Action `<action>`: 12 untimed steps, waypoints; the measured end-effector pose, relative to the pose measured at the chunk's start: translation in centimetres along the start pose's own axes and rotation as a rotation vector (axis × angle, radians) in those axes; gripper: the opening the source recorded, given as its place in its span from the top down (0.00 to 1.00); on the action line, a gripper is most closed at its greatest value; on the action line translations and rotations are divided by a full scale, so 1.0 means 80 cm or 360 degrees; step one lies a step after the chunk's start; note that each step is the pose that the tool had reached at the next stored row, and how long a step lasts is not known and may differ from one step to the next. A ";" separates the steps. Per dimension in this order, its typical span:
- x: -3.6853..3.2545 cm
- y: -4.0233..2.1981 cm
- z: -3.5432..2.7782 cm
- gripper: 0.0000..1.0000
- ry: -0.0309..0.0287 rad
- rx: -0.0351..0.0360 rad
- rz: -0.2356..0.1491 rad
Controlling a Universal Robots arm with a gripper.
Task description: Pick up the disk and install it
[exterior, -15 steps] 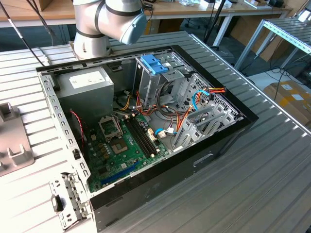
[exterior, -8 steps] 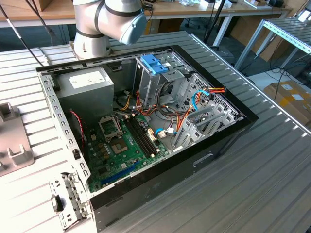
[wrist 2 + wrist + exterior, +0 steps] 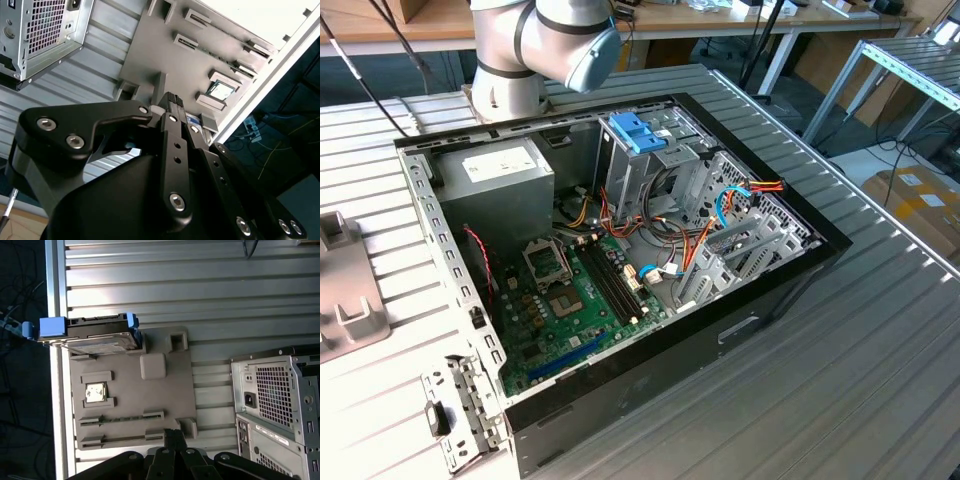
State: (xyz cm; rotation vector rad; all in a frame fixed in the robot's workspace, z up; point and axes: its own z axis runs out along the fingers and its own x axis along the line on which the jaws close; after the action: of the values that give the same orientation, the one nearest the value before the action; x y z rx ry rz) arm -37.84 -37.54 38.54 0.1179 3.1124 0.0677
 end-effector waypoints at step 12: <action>0.0171 0.0040 0.0014 0.89 0.00000 0.0000 0.0000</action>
State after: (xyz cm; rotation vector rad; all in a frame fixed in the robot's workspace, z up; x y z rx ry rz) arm -39.18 -37.11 38.41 0.1181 3.1124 0.0676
